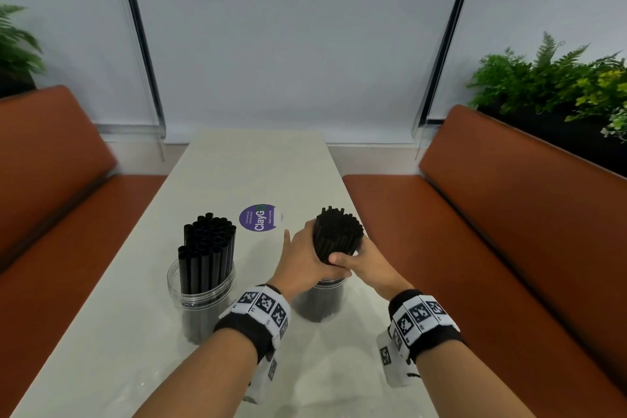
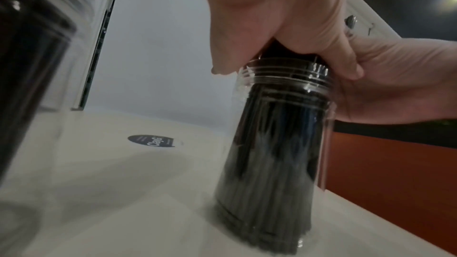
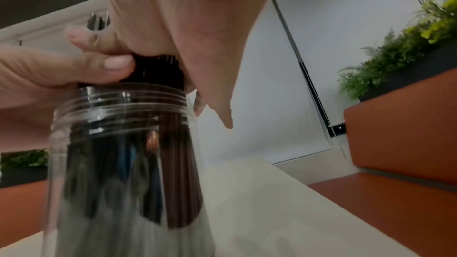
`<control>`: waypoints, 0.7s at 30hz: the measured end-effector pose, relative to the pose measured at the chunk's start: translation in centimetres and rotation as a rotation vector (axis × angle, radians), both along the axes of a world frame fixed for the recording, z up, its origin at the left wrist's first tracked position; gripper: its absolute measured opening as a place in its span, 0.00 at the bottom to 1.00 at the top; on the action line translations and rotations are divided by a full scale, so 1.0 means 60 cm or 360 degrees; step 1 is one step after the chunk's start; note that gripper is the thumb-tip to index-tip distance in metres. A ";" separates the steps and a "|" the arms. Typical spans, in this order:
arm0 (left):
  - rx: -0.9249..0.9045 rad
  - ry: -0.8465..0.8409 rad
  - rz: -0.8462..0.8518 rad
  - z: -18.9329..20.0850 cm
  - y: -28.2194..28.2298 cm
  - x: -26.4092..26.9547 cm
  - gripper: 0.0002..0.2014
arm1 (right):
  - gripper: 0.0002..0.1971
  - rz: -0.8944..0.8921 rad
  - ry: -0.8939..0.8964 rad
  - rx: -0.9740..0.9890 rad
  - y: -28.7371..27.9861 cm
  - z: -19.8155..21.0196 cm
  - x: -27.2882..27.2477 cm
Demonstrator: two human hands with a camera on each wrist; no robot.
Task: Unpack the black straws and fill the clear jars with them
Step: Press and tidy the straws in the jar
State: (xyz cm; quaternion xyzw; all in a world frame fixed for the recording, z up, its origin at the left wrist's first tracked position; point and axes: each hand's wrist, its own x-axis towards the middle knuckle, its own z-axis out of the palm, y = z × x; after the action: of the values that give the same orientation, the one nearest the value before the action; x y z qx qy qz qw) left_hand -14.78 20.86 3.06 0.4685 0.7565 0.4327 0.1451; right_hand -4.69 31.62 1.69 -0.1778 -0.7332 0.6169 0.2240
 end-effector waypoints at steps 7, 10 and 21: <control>-0.0078 -0.0130 -0.0059 0.007 -0.024 -0.010 0.47 | 0.53 0.0025 0.0016 0.0009 0.002 0.005 0.020; -0.0095 -0.0241 -0.0103 0.004 -0.026 -0.018 0.48 | 0.53 0.0034 0.0013 -0.0026 -0.001 0.010 0.026; 0.0174 -0.0278 -0.0138 0.045 0.007 -0.024 0.34 | 0.33 -0.0102 0.0078 0.0018 -0.019 0.052 -0.023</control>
State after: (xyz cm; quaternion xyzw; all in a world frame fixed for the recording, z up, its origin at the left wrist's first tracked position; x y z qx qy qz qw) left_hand -16.23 21.26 5.75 0.4684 0.6953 0.5058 0.2034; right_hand -6.06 30.50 4.82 -0.1849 -0.7249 0.6095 0.2624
